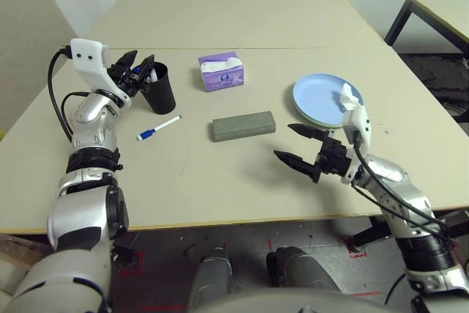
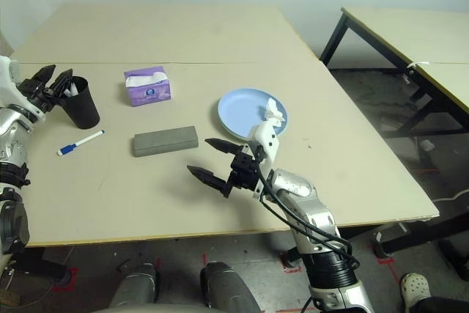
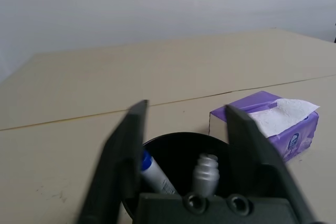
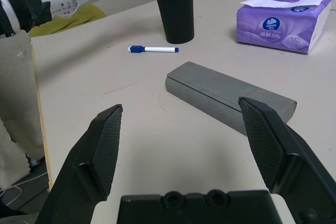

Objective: Organize and tidy the items on the table.

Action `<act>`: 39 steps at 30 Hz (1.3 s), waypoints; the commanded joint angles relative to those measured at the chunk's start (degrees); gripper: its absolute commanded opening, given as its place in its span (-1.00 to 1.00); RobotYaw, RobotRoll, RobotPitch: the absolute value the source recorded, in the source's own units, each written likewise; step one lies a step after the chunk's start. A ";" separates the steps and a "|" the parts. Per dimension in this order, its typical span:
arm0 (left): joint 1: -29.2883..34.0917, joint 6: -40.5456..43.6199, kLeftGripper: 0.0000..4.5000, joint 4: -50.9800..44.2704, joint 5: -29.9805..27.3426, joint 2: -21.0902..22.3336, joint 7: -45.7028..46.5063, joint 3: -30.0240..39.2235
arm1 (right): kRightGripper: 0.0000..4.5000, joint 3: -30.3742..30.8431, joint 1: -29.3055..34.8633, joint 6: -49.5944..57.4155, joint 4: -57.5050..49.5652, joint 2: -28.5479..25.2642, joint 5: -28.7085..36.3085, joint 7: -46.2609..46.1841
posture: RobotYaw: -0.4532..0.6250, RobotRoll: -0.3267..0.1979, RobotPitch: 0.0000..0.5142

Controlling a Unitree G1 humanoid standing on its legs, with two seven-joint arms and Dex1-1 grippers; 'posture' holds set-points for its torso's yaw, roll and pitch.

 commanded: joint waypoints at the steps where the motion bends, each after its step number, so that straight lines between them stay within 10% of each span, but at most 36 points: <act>1: 0.66 -0.26 0.91 0.21 0.52 -0.01 0.24 -0.34 | 1.00 0.31 -0.35 0.38 -0.17 -0.24 -0.08 0.33 | -0.32 0.25 -0.64; 10: 4.99 5.52 0.99 -10.02 -5.59 3.76 -13.94 0.76 | 1.00 1.16 -0.46 -3.92 1.22 -1.93 -0.82 6.09 | -0.33 0.25 -0.65; 26: 38.87 34.60 0.99 -37.49 -14.46 36.15 -42.96 10.42 | 1.00 4.91 -2.36 -11.20 7.55 -0.25 -2.50 13.60 | -0.17 0.25 -0.59; 31: 42.63 33.47 0.99 -39.05 -11.05 34.71 -40.35 7.64 | 1.00 5.10 -3.04 -11.00 8.01 0.28 -2.54 13.44 | -0.17 0.25 -0.57; 39: 30.73 29.13 0.99 -31.09 -1.14 26.15 -27.52 -2.96 | 1.00 4.97 -2.31 -10.64 7.23 0.28 -2.85 12.35 | -0.24 0.25 -0.57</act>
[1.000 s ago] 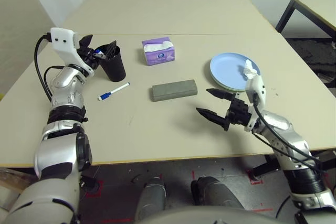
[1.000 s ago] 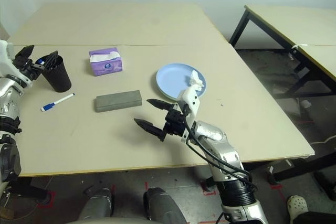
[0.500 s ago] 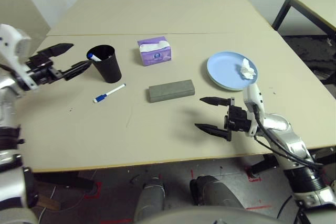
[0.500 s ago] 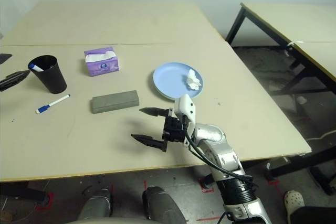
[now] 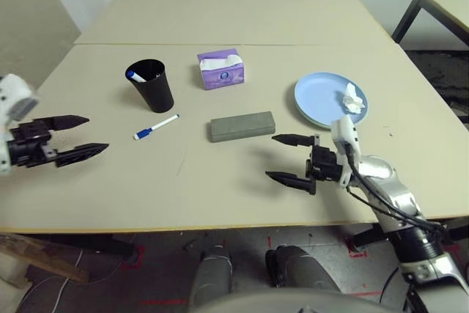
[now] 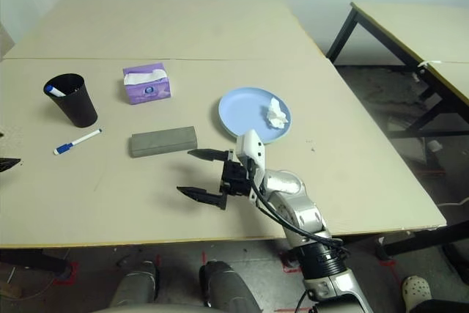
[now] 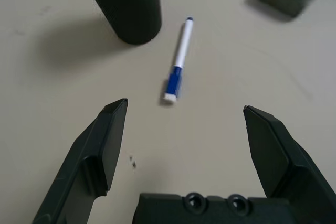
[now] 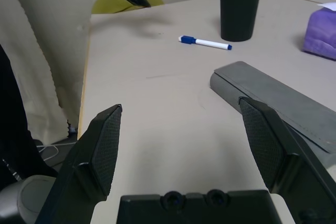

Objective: Organize and tidy the items on the table.

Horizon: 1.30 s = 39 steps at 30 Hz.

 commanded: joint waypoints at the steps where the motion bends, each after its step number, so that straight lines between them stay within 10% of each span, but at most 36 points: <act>1: -4.45 -2.34 0.99 4.06 4.20 -3.42 3.68 -4.70 | 1.00 0.12 0.85 0.37 -0.79 -0.33 -0.55 -0.60 | -0.24 0.25 -0.57; 12: -13.67 -6.53 0.99 11.03 9.26 -10.90 5.61 -11.99 | 1.00 -0.04 2.74 1.05 -3.43 -1.02 -0.48 -2.54 | -0.33 0.25 -0.57; 39: -30.74 6.18 0.99 19.14 16.43 -12.87 1.21 -21.85 | 1.00 0.48 3.35 2.44 -5.82 -0.51 -0.38 -4.10 | -0.43 0.25 -0.59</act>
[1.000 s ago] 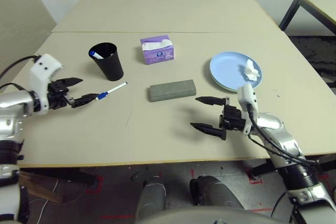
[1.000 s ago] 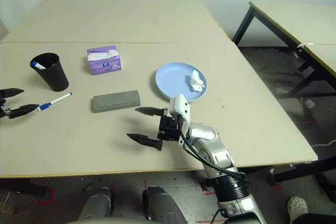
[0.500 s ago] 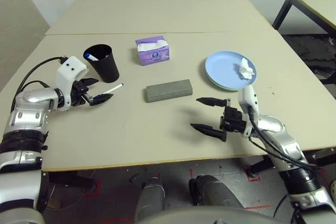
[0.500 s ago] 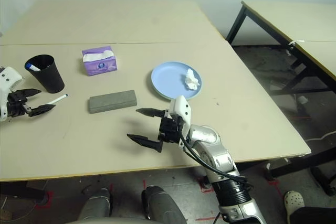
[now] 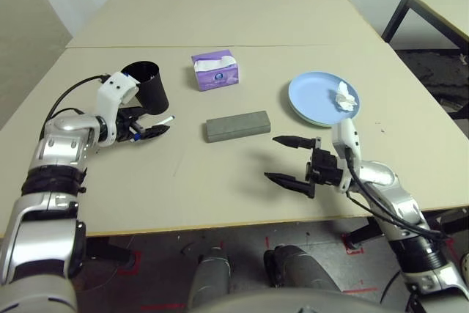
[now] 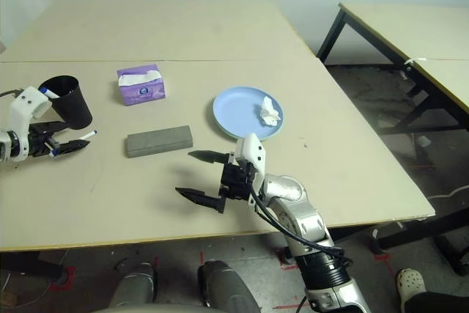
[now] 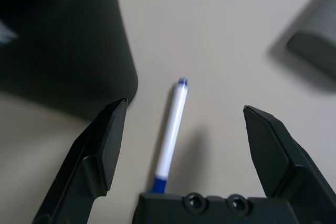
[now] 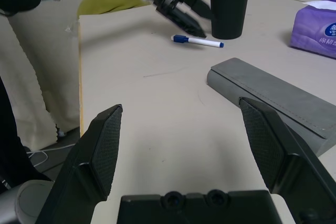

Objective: Organize and tidy the items on the table.

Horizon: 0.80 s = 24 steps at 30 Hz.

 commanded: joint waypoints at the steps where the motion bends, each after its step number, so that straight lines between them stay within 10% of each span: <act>1: -2.19 2.06 0.99 1.15 2.60 2.86 -4.01 -2.92 | 1.00 0.06 0.33 0.05 -0.64 -0.14 -0.24 -0.40 | -0.44 0.25 -0.60; 24: -7.43 13.02 0.99 -3.30 9.30 13.60 -20.72 -12.71 | 1.00 0.39 -1.24 -3.14 2.67 1.50 -0.76 0.03 | -0.45 0.25 -0.63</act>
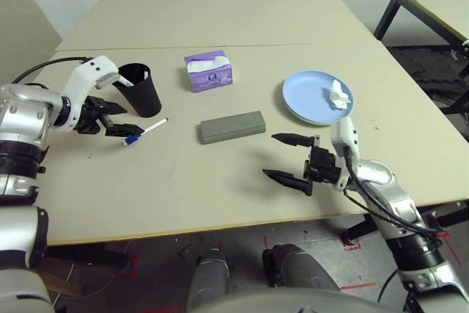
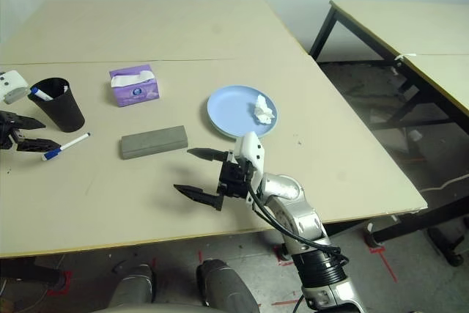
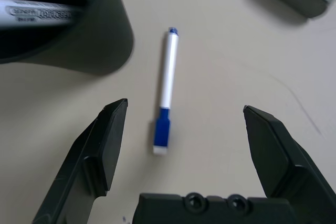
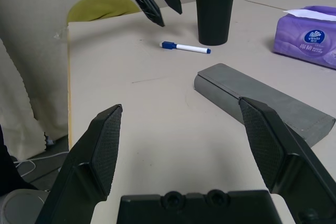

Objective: Organize and tidy the items on the table.

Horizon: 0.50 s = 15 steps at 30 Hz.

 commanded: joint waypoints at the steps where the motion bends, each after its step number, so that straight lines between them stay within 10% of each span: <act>1: -3.70 0.54 0.99 3.83 3.75 -0.53 -2.46 -4.15 | 1.00 0.52 0.29 -0.98 0.28 0.23 -0.73 0.22 | -0.46 0.25 -0.63; 15: -8.71 -5.01 0.99 17.94 8.65 -8.23 0.15 -6.72 | 1.00 0.44 1.97 -0.10 -2.57 -0.12 -0.49 -1.40 | -0.52 0.25 -0.63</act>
